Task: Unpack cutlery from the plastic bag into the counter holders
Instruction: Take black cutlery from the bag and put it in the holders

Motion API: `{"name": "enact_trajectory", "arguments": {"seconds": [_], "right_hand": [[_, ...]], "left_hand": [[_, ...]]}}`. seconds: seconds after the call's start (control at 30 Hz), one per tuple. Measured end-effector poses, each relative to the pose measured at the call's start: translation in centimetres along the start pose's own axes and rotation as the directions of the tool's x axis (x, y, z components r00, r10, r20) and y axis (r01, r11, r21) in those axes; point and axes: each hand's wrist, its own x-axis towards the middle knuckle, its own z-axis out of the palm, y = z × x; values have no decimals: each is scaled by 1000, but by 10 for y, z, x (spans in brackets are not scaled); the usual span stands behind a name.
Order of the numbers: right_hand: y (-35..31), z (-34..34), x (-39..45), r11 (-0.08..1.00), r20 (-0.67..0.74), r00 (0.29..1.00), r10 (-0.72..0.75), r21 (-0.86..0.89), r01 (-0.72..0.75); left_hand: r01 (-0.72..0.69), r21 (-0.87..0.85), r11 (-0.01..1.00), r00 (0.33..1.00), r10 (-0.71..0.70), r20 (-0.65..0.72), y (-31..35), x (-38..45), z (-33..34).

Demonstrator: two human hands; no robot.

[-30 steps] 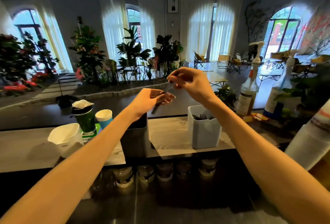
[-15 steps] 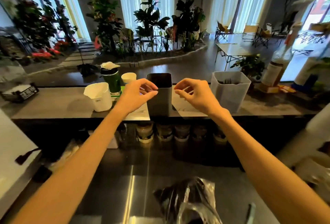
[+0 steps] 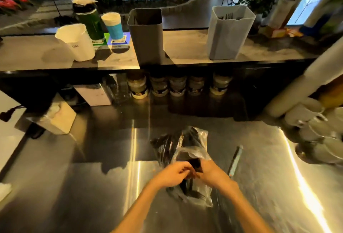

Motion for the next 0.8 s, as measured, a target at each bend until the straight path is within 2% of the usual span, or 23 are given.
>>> {"name": "enact_trajectory", "arguments": {"seconds": [0.07,0.17,0.23,0.33,0.4,0.5,0.57,0.67,0.8], "right_hand": [[20,18,11,998,-94,993,67,4,-67],[34,34,18,988,-207,967,150,49,-143],[26,39,21,984,-246,954,173,95,-154],[3,53,27,947,-220,936,273,231,-222],[-8,64,35,924,-237,929,283,326,-198],[-18,71,34,918,-322,907,271,370,-143],[-21,67,31,898,-301,909,288,416,-147],[-24,54,27,912,-224,942,250,381,-152],[-18,45,28,945,-209,953,220,287,-156]], "left_hand": [[90,89,992,990,-80,-116,-17,10,22],[225,113,968,907,-166,-387,-35,11,33],[278,114,954,871,-200,-450,-43,9,35],[301,91,949,877,-238,-417,-44,6,37],[263,-18,965,885,-249,-394,-39,3,34],[227,-197,954,888,-285,-360,-37,1,27],[218,-288,932,889,-312,-336,-40,1,24],[187,-326,927,894,-298,-334,-42,-2,18],[117,-308,944,881,-242,-406,-35,-6,5]]}}
